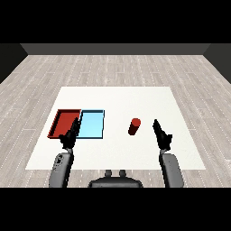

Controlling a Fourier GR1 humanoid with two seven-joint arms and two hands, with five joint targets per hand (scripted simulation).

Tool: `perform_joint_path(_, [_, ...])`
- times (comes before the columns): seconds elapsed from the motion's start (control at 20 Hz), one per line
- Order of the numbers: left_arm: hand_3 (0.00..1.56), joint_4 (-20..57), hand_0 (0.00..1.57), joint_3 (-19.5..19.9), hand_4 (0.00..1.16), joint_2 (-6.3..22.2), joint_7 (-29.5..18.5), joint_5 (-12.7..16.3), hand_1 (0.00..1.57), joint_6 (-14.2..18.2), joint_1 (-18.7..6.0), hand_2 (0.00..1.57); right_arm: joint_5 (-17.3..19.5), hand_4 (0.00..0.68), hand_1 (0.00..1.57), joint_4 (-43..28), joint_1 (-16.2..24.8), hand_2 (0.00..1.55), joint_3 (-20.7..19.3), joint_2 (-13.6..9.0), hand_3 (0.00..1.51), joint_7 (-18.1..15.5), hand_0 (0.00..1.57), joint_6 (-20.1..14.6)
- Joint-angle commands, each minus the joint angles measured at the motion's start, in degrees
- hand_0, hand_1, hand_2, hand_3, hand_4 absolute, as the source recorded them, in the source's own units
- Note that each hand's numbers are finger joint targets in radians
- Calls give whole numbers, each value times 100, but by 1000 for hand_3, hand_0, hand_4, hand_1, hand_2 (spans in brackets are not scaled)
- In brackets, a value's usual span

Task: Pick the red can and put it in the red box

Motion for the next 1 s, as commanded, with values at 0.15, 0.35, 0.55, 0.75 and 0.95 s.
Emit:
perform_joint_path(0.15, [0, 140, 0, 52, 0, -34, 157, -110, 0, -4, -129, 0, -612, 0, 0, 882, -589, 0, -875, -552, 0, -300, 0, 622])
perform_joint_path(0.35, [0, -435, 0, 322, 0, -190, -1258, 280, 0, -79, -457, 0, -996, 0, 0, 510, -640, 0, -1135, -625, 0, -1581, 0, 984])
perform_joint_path(0.55, [0, -188, 0, 219, 0, -375, -1993, 242, 0, -178, -143, 0, -876, 0, 0, 1475, -912, 0, -1235, -664, 0, -2396, 0, 1198])
perform_joint_path(0.75, [0, 144, 0, 88, 0, -503, -2262, -117, 0, 68, -283, 0, -799, 0, 0, 1646, -849, 0, -1169, -586, 0, -2704, 0, 1295])
perform_joint_path(0.95, [0, 220, 0, 475, 0, -204, -2221, 361, 0, -354, -450, 0, -1096, 0, 0, 1671, -1184, 0, -1371, -898, 0, -2238, 0, 1479])
